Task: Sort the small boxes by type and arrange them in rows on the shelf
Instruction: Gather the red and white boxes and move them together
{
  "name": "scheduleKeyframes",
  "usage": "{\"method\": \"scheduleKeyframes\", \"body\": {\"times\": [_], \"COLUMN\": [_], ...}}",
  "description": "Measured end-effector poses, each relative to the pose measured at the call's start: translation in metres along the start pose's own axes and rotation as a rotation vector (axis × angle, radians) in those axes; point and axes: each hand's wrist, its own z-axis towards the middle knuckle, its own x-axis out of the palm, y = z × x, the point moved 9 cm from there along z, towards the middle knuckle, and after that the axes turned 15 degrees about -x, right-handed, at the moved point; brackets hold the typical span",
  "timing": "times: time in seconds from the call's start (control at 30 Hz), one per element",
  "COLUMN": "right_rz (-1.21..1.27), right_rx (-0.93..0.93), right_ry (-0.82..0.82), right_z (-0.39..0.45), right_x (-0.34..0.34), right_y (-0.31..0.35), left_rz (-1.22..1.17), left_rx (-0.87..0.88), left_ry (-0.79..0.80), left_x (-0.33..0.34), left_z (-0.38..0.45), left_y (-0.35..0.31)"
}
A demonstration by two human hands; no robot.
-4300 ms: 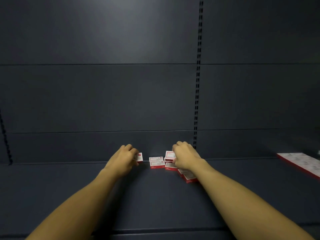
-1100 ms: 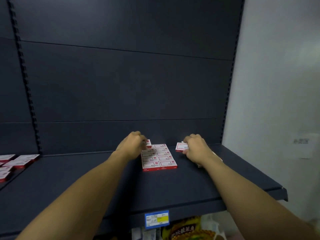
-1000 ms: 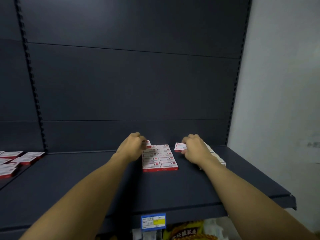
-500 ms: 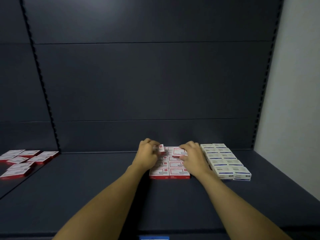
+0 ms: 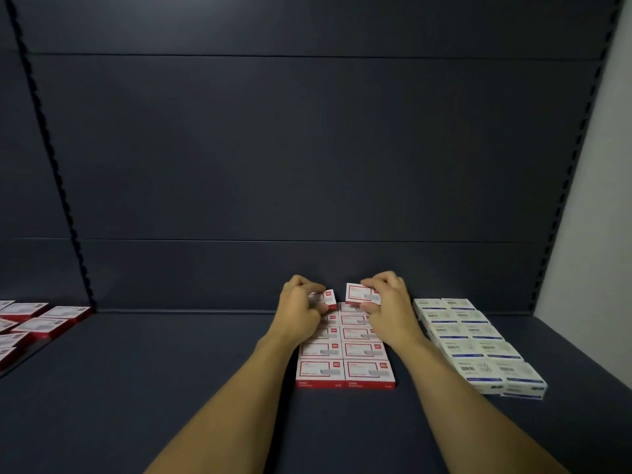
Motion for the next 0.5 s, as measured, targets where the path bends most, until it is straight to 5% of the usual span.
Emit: {"method": "scheduleKeyframes", "body": {"times": [0.5], "right_rz": [-0.066], "right_rx": [-0.024], "right_ry": [0.034], "right_z": [0.0015], "right_x": [0.0086], "right_y": [-0.0022], "left_rz": [0.214], "left_rx": [0.156], "left_ry": [-0.106], "left_x": [0.0076], "left_z": [0.0026], "left_y": [-0.0054]}}
